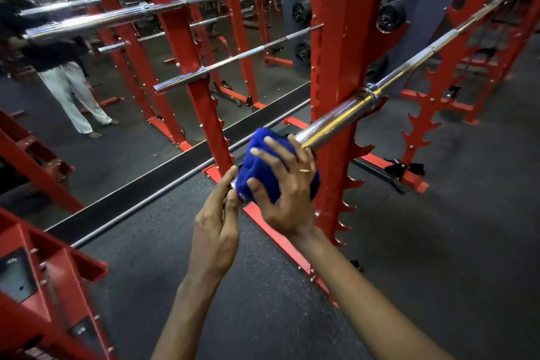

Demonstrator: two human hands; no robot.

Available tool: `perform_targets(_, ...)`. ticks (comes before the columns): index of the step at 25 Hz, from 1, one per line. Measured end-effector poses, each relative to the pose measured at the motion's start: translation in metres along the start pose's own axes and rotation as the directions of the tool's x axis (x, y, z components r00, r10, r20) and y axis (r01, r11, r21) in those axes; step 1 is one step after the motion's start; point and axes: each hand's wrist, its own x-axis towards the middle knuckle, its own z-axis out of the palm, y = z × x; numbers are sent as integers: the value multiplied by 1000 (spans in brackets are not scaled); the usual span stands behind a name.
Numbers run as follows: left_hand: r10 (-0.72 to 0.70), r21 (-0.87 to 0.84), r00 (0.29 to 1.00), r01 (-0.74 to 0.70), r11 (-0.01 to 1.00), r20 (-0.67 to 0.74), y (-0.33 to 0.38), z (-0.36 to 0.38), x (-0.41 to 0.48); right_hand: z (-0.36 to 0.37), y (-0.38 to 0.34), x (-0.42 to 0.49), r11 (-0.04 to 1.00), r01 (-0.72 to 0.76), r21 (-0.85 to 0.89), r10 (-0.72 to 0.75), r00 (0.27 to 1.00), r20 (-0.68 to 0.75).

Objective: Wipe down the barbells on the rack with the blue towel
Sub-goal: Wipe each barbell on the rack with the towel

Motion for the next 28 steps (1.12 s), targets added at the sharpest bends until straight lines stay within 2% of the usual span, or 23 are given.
perform_targets(1,-2,-3,1000,2,1000,19,-1,-1,1,3,-3,-9,1000,23,16,-23,1000,2)
perform_targets(2,-7,7,1000,7,1000,24,-1,-1,0,7,-5,-15,997,-45,62,47,999,-23)
perform_targets(3,-16,20,1000,15,1000,23,-1,-2,0,13,-9,-17,966,-203,162,216,974,-65)
perform_targets(4,-27,30,999,26,999,25,-2,-3,-1,18,-17,-14,866,-394,308,440,893,-93)
perform_targets(5,-37,37,999,36,999,34,-2,-5,-1,26,-22,-12,712,-530,460,631,770,-90)
perform_targets(7,-48,51,997,45,998,63,-2,-8,-1,37,-28,0,393,-616,682,853,522,-20)
perform_targets(8,-57,57,995,53,997,76,0,-9,-1,39,-28,7,219,-605,766,907,415,69)
perform_targets(9,-69,61,994,64,996,88,2,-9,-2,39,-22,12,-5,-575,818,936,285,206)
perform_targets(10,-77,64,992,71,995,95,4,-9,-2,35,-18,15,-224,-529,818,909,189,371)
perform_targets(11,-71,65,993,64,996,97,6,-9,-3,32,-16,16,-374,-496,784,842,173,511)
perform_targets(12,-51,66,994,45,997,96,7,-9,-4,28,-17,14,-469,-471,747,751,232,618)
perform_targets(14,-11,66,995,4,998,98,4,-10,-3,25,-34,7,-583,-459,670,566,363,740)
perform_targets(16,6,80,995,-14,997,103,-2,-13,-1,31,-49,-5,-633,-516,577,417,402,816)
perform_targets(19,-5,95,994,-5,995,106,-5,-18,-2,39,-49,-7,-650,-549,525,385,357,851)
perform_targets(22,-24,52,993,18,998,118,-7,-23,-5,32,-52,-5,-554,-572,605,560,282,779)
perform_targets(23,-29,35,992,25,999,121,-8,-24,-6,28,-58,-8,-506,-578,640,619,275,736)
perform_targets(24,-27,22,993,24,999,118,-9,-24,-6,21,-67,-13,-413,-615,672,680,284,676)
perform_targets(25,-17,8,994,16,1000,106,-8,-24,-6,15,-79,-18,-252,-662,706,754,322,572)
perform_targets(26,-8,-12,996,9,1000,93,-7,-24,-6,9,-89,-23,4,-711,703,826,399,398)
perform_targets(27,-7,-32,996,9,999,84,-7,-23,-6,5,-95,-29,290,-711,641,830,520,200)
perform_targets(28,-14,-50,997,18,999,82,-6,-23,-7,1,-95,-36,531,-672,516,766,641,47)
